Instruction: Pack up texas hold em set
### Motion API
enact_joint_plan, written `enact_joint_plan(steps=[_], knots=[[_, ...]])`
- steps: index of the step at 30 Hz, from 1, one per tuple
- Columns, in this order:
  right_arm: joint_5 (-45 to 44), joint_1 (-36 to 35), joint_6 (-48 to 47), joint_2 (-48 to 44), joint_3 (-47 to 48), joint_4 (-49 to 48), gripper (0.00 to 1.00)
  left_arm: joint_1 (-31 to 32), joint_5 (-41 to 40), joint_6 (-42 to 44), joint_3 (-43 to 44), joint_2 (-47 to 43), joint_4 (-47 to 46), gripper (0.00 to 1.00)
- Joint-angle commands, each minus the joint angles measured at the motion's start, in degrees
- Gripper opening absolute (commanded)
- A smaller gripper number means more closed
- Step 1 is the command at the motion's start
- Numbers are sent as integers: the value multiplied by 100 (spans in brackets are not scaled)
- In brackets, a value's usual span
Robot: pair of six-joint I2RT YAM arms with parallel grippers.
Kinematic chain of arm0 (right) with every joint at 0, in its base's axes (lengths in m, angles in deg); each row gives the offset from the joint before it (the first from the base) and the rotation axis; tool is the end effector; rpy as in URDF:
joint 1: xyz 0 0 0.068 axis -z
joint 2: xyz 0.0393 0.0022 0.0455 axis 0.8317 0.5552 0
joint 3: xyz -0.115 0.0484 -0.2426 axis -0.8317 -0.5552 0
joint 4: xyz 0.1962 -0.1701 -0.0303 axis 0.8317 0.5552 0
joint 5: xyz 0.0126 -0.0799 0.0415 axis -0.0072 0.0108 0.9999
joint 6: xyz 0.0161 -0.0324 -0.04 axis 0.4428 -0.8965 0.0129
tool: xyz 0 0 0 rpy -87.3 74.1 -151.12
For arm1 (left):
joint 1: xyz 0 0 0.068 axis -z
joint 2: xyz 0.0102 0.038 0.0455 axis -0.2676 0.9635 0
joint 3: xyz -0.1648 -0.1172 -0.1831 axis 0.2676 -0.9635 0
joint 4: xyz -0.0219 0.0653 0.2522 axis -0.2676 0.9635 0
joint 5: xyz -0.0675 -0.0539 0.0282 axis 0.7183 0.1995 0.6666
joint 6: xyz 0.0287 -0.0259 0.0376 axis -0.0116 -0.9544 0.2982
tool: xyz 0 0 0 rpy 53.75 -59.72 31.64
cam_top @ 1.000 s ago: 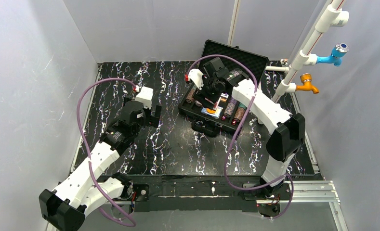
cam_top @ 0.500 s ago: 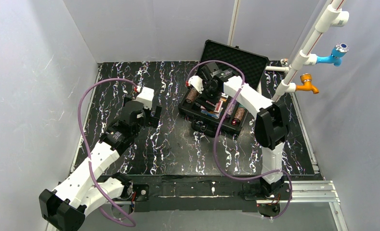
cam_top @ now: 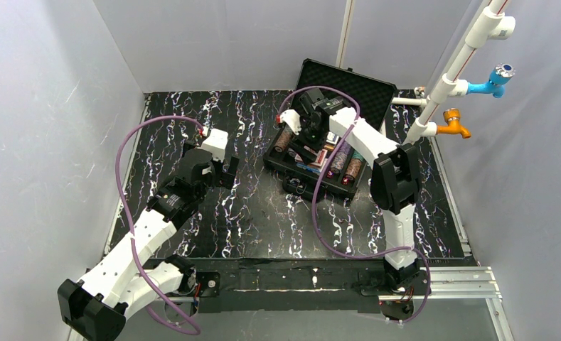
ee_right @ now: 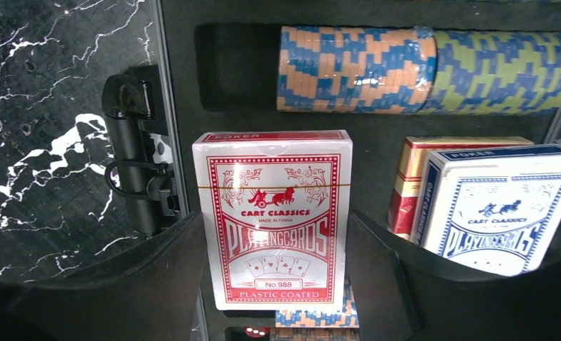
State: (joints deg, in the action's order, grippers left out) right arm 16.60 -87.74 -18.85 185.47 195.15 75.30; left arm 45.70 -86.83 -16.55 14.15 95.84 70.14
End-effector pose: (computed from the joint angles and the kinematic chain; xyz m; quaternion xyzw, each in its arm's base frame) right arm 0.3767 0.2372 0.2585 -0.5465 0.8051 0.0715 0.2190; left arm 0.1852 -0.0934 0.3245 0.1394 0.8006 0.0133 0.5825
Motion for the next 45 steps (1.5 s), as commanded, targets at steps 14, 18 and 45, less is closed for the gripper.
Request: enact_joint_plan(steps=[14,18,45], knots=[[-17,9,-257,-435,-469,-234,25,24,-34,106,-79,-53,-56,99],[-39,9,-287,-449,-433,-243,24,24,-34,114,-79,-49,-54,99],[-361,26,247,-403,-505,-232,78,33,55,124,-71,46,-38,99]])
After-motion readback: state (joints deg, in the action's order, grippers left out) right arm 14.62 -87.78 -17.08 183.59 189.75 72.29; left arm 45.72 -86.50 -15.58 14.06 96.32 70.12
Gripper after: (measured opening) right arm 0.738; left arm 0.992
